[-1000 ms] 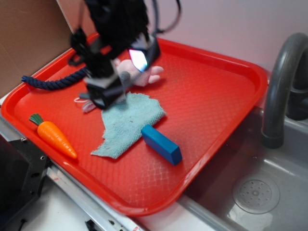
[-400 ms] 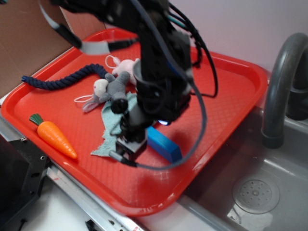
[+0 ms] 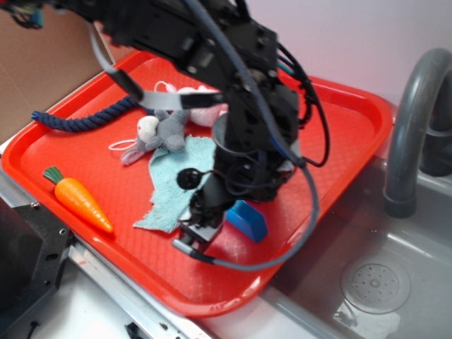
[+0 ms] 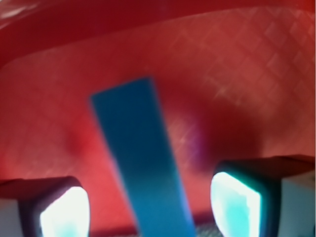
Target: Grab the blue block.
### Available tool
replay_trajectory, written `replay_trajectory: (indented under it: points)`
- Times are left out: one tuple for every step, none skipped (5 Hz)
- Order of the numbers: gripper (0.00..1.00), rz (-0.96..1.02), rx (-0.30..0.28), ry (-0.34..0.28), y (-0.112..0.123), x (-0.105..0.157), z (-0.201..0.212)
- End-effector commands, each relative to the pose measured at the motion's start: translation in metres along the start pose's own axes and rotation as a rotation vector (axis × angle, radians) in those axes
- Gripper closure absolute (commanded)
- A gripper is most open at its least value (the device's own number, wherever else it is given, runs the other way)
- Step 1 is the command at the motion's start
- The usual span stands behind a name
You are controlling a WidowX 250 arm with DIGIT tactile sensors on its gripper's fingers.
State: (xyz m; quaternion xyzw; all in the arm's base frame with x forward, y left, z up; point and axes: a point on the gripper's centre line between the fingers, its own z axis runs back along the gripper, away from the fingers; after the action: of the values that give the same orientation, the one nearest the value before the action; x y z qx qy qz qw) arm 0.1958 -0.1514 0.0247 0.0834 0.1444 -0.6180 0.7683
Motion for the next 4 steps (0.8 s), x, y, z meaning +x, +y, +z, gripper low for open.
replay_trajectory:
  points:
    - [1.0,0.008,0.036,-0.019,-0.012,0.006,0.004]
    - [1.0,0.031,0.047,-0.036,-0.008,0.005,0.006]
    - [1.0,0.267,-0.016,-0.125,0.002,-0.023,0.035]
    - [1.0,0.5,-0.097,-0.258,0.002,-0.059,0.065]
